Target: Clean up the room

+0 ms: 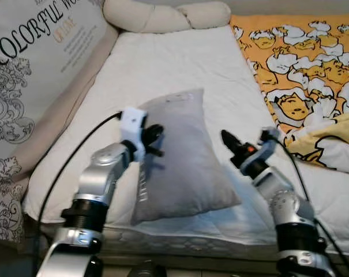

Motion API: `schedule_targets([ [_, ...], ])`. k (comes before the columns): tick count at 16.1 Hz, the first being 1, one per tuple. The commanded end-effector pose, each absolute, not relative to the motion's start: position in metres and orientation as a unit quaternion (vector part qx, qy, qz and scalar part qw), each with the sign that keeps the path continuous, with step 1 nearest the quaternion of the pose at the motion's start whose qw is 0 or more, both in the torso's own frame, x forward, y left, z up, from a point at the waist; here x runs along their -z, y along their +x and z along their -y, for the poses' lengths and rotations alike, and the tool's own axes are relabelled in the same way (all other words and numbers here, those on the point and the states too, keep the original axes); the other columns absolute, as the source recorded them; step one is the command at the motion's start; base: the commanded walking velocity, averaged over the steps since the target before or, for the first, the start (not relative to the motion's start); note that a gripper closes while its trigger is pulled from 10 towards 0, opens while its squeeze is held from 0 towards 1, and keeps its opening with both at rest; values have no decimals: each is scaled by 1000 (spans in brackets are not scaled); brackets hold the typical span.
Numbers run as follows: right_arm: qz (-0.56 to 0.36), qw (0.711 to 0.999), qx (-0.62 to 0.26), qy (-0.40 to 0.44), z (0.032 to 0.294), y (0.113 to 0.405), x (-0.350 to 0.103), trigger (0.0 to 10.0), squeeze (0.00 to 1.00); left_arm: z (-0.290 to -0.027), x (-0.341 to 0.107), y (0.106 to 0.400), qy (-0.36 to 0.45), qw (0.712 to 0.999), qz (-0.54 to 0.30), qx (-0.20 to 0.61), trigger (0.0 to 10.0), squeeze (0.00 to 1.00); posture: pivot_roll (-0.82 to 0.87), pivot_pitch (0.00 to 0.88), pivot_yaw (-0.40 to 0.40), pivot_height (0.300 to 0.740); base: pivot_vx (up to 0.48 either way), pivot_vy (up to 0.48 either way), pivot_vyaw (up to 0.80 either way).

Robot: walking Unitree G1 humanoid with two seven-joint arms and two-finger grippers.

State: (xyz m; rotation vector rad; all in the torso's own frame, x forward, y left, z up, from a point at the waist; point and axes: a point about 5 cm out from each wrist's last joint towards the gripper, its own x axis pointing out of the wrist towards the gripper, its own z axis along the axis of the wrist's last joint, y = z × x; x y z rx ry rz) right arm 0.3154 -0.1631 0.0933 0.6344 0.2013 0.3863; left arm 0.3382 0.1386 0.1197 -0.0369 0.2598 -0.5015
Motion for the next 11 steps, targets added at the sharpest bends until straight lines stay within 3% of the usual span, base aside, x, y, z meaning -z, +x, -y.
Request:
schedule_targets([
  [1,-103,931,-175,303,166,320,-92,10000,1000,-150,-117,342,-13,966,-135,220,10000,1000,-97,0,121,740,0,0,0],
  [3,-126,928,-159,313,175,327,-83,10000,1000,-167,-108,344,-95,969,-146,174,10000,1000,-97,0,111,740,0,0,0],
  [6,-157,924,-147,317,180,335,-74,10000,1000,-173,-99,344,-181,959,-137,168,10000,1000,-70,0,77,740,0,0,0],
  [11,-131,882,-150,428,182,347,-80,10000,1000,-189,-72,331,-246,948,-141,146,10000,1000,-50,0,56,740,0,0,0],
])
